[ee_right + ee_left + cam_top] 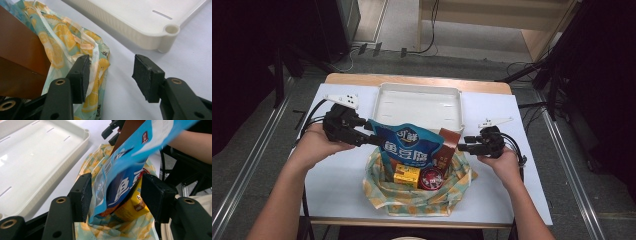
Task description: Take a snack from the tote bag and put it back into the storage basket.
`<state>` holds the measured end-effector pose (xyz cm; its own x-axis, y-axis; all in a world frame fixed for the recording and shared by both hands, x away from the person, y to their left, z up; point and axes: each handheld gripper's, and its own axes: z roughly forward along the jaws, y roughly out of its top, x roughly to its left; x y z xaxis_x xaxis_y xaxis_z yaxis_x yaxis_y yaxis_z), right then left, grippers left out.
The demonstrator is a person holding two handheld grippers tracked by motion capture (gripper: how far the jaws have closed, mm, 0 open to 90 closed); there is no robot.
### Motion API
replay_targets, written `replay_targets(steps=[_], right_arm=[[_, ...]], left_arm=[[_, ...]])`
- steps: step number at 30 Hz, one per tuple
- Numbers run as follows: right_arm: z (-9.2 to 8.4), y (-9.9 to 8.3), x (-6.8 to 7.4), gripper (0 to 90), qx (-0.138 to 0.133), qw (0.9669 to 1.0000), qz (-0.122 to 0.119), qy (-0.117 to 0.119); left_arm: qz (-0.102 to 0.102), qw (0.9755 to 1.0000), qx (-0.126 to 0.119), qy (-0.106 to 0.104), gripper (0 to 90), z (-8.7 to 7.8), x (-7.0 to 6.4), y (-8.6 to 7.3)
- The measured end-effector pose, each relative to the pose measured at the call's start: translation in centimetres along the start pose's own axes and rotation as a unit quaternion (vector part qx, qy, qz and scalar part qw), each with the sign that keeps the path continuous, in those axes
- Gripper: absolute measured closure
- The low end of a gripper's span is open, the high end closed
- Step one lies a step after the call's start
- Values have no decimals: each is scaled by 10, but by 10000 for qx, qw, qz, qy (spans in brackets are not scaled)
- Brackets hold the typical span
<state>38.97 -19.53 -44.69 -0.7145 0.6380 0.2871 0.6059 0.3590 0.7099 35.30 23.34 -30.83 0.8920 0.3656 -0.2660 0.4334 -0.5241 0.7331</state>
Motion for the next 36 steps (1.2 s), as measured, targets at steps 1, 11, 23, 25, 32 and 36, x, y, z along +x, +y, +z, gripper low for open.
replay_targets(steps=[1,11,23,25,32,36], right_arm=[[0,0,0,486,0,10000,8,-1],[1,-1,0,486,13,10000,16,-15],[0,-2,0,486,72,10000,-20,-46],[0,-3,0,485,65,10000,-25,-53],[-1,-4,-2,485,48,10000,-15,-49],[0,-3,0,485,43,10000,-77,21]], left_arm=[[19,10000,-19,-64,434,0,1,3],[170,9993,48,-344,476,23,7,8],[412,9989,129,-206,749,28,4,4],[443,9987,89,-237,795,27,5,2],[402,9990,-62,-184,853,25,5,-1],[352,9991,-198,-149,867,23,5,-2]])
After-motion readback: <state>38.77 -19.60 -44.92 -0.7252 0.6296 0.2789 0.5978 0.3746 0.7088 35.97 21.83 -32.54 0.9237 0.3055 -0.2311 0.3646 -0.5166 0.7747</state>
